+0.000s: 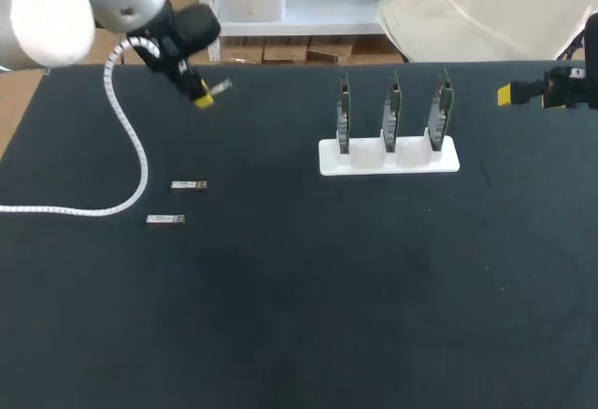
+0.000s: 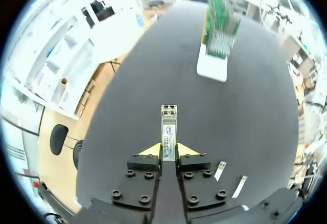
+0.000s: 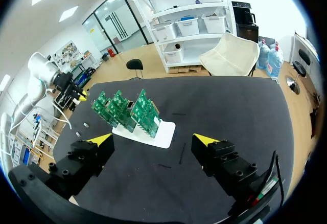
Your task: Pick up the optical module with the left hand, and insert it into the network port with the right hand.
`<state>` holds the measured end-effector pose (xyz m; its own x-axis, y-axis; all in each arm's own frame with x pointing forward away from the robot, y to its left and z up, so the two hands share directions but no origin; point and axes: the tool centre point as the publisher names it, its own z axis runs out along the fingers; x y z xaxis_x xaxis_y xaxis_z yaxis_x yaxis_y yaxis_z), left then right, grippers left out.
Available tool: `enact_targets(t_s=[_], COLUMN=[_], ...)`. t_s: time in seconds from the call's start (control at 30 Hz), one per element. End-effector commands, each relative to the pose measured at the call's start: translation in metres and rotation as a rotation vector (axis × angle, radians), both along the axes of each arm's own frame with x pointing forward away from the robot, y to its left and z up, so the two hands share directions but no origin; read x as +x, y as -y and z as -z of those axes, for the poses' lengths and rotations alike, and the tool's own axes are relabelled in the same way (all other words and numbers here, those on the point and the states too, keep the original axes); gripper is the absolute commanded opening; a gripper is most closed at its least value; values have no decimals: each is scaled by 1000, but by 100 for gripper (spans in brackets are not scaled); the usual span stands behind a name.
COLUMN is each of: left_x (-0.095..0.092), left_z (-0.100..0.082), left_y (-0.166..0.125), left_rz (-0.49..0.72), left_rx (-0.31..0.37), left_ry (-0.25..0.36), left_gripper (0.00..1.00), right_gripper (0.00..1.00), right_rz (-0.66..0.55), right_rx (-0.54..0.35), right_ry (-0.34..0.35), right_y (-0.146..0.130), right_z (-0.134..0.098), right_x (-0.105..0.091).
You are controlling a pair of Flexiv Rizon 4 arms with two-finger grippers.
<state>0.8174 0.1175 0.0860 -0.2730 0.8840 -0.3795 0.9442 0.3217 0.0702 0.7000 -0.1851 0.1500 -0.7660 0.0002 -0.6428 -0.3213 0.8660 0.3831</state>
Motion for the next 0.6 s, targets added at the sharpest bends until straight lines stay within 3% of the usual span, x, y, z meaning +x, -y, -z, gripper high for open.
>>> enact_targets(t_s=[0.03,0.6], left_x=[-14,-14], left_z=[-23,-23], left_y=[-7,-7], left_rz=[-23,-23], left_rx=[-115,-115], left_ry=[64,64], left_gripper=[0,0], right_gripper=[100,100], right_rz=[0,0], right_rx=[0,0], right_ry=[0,0], right_y=[0,0], right_z=[0,0], right_x=[0,0])
